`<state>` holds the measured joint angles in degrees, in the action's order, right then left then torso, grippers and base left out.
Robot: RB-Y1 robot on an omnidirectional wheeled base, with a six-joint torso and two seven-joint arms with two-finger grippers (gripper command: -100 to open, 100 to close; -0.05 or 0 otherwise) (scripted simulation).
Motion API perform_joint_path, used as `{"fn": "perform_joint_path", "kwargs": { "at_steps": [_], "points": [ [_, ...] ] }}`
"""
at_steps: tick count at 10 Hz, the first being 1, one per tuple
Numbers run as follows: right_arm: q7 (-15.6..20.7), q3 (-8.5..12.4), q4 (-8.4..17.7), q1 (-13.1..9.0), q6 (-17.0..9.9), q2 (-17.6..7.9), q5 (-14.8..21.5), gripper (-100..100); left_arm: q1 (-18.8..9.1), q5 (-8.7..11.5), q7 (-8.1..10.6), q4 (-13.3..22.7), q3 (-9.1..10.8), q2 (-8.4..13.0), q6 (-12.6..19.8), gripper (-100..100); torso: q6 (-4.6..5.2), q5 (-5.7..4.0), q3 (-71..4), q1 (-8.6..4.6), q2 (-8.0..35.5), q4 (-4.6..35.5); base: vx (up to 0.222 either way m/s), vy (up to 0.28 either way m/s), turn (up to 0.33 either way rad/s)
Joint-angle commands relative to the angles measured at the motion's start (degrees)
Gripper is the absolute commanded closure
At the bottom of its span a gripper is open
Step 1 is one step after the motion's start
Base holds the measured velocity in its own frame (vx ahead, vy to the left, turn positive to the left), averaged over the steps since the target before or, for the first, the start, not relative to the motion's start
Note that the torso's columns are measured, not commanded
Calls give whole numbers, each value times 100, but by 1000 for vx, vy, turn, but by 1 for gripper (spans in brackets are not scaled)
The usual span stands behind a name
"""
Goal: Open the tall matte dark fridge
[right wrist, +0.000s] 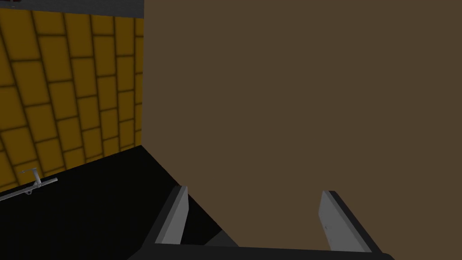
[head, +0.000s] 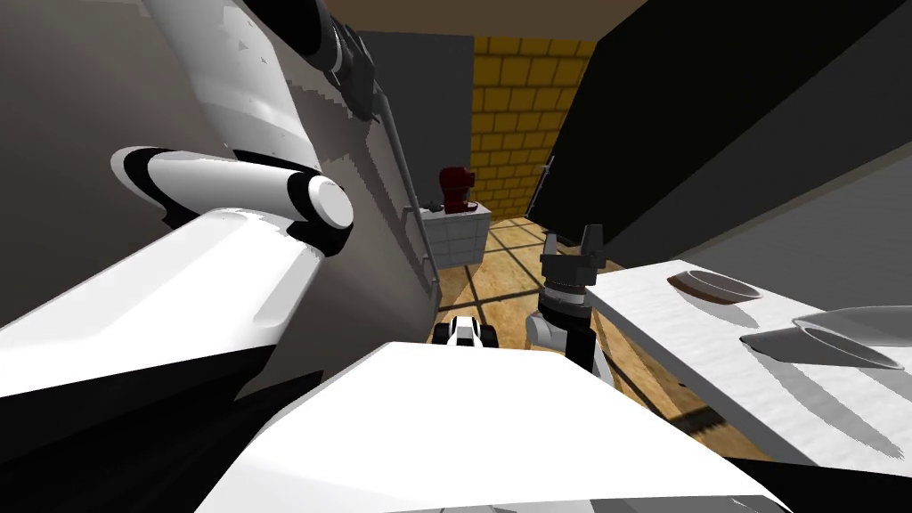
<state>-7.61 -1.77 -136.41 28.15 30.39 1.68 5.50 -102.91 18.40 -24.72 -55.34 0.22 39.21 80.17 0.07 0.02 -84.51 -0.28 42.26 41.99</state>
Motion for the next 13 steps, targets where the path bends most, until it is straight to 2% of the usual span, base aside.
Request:
{"fn": "perform_joint_path", "kwargs": {
  "at_steps": [1, 3, 5, 6, 7, 8, 10, 13],
  "points": [
    [0, 0, -1, 1, 0, 0, 0, 0, 110, 255, -26, -236, 67, -264, 139, 100, -26, 19, -9, 46, -16, 5, -177, -64, -145],
    [0, 0, 0, 0, 0, 0, 0, 0, 83, 429, -62, -306, 109, -447, 166, 100, -10, 16, -22, 50, -23, -5, -222, -72, -158],
    [0, 1, -1, 2, 0, -1, 0, 0, 83, 429, -62, -306, 109, -447, 166, 100, -22, 10, -36, 52, -45, 7, -91, -41, -20],
    [0, 1, -1, 3, 1, -1, 0, 0, 56, 603, -98, -376, 151, -630, 193, 100, -29, 18, -47, 71, -58, 5, -88, -61, -111],
    [0, 2, 0, 2, 0, -1, 0, 0, -48, 506, -89, -219, 124, -537, 137, 100, 10, -4, -42, 28, -43, -4, -65, -28, -36],
    [0, 1, -1, 3, 1, -1, 0, 0, -69, 692, -124, -304, 172, -729, 166, 100, -3, -5, -42, 22, -48, 2, -164, -16, -110],
    [0, 1, 0, 0, 0, -1, 0, 0, -77, 864, -153, -391, 218, -903, 194, 100, 21, -14, -5, -4, -3, -8, -250, 5, -149],
    [0, 1, 0, 0, 0, -1, 0, 0, -89, 1121, -198, -521, 288, -1164, 236, 100, -11, -1, -26, 26, -29, 4, -225, -42, -122]
  ]
}}
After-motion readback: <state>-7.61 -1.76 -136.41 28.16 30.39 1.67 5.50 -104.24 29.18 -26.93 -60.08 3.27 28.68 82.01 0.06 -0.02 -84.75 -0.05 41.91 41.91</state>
